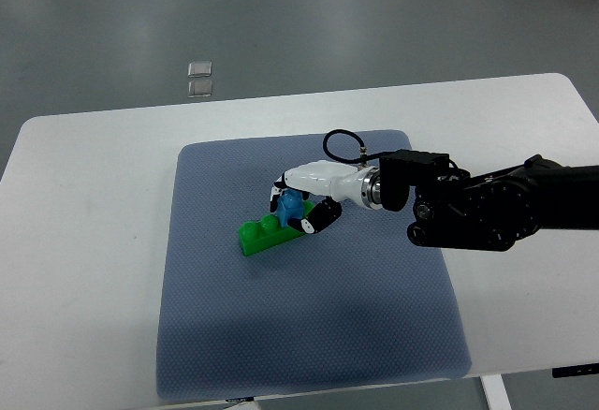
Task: Stack blue block on green block with right hand
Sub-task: 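Lower the blue block onto the green block's studs and press down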
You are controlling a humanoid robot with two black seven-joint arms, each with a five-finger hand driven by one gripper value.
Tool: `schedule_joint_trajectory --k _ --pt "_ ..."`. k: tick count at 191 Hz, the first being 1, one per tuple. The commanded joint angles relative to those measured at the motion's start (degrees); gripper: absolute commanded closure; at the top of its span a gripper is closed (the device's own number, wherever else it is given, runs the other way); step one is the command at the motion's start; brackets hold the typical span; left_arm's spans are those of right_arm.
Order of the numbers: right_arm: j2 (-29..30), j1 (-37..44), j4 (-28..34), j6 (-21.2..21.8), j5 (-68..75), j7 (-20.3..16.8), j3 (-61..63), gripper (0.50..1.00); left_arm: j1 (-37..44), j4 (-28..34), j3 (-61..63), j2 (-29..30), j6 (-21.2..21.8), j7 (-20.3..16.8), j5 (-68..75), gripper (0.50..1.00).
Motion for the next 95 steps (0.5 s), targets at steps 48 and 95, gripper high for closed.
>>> schedule_joint_trajectory --k 48,95 --pt "0.2 -1.2 -0.9 -1.4 -0.7 1.4 0.1 0.906 0.0 -0.1 0.0 0.0 0.0 0.0 0.0 0.500" --pt "0.8 -2.3 -1.7 -2.8 -0.9 2.5 0.1 0.904 0.0 0.0 0.0 0.0 0.0 0.0 0.0 0.500"
